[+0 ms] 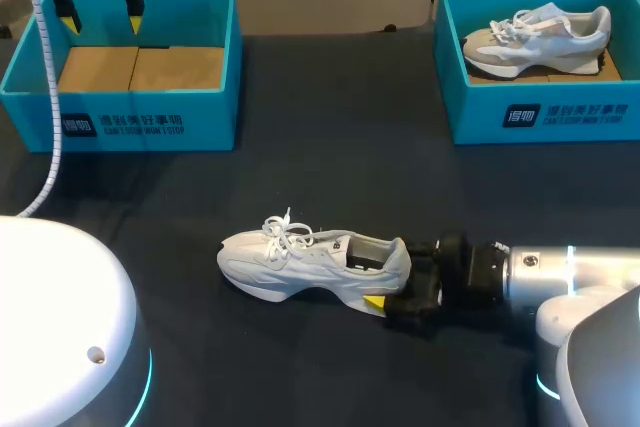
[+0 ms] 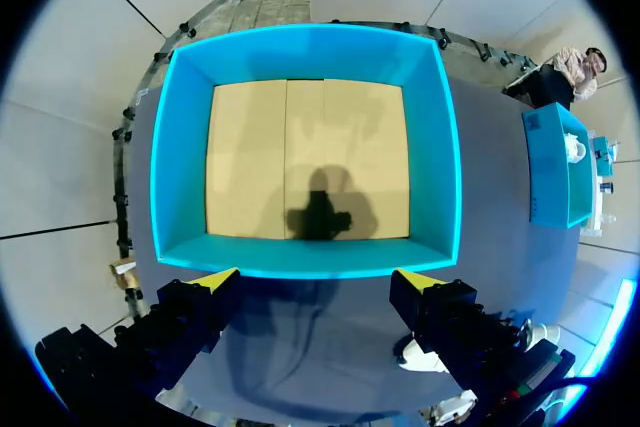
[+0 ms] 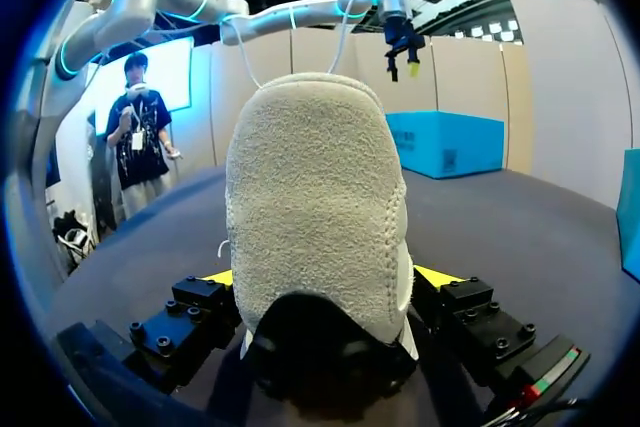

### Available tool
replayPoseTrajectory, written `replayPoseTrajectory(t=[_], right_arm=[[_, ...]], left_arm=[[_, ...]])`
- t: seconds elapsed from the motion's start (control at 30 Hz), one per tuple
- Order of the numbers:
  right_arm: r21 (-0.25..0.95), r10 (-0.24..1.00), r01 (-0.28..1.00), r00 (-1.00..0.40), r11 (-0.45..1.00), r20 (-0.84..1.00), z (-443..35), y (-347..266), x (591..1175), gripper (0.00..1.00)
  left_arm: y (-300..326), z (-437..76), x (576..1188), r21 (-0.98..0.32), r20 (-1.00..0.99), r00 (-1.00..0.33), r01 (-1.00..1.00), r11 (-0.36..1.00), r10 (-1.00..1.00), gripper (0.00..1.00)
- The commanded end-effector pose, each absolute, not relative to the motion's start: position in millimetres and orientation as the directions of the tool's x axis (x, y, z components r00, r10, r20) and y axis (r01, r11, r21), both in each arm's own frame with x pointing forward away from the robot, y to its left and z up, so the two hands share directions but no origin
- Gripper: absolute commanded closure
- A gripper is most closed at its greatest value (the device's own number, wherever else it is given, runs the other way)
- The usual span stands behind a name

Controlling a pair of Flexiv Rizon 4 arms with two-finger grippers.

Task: Take the shoe out of the shoebox, open the shoe tongue, remove and reinsert the insole, then place the shoe into the shoebox

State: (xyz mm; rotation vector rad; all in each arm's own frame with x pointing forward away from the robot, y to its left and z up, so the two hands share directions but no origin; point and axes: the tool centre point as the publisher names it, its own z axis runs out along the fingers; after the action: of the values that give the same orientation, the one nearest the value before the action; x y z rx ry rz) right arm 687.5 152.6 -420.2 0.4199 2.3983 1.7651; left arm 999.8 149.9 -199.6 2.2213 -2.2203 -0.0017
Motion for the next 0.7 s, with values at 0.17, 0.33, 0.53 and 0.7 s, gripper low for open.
replayPoseTrajectory(t=[0.17, 0.33, 0.53, 0.7], right_arm=[[0.948, 0.292, 0.136, -0.955, 0.289, 0.048, -417.8, 156.6, 689.1, 1.0], [0.952, 0.226, 0.127, -0.972, 0.278, 0.063, -415.9, 148.9, 693.7, 1.0], [0.952, 0.161, 0.118, -0.984, 0.283, 0.074, -412.1, 138.3, 700.9, 1.0], [0.949, 0.112, 0.104, -0.991, 0.296, 0.074, -407.5, 126.6, 705.4, 1.0]], left_arm=[[149.9, -199.8, 999.9, 0.001, 0.0, 0.0, -1.0, 0.0, -1.0, 0.0], [149.9, -199.8, 999.9, 0.001, 0.0, 0.0, -1.0, 0.0, -1.0, 0.0], [149.9, -199.8, 999.9, 0.001, 0.0, 0.0, -1.0, 0.0, -1.0, 0.0], [149.9, -199.8, 999.9, 0.001, 0.0, 0.0, -1.0, 0.0, -1.0, 0.0]])
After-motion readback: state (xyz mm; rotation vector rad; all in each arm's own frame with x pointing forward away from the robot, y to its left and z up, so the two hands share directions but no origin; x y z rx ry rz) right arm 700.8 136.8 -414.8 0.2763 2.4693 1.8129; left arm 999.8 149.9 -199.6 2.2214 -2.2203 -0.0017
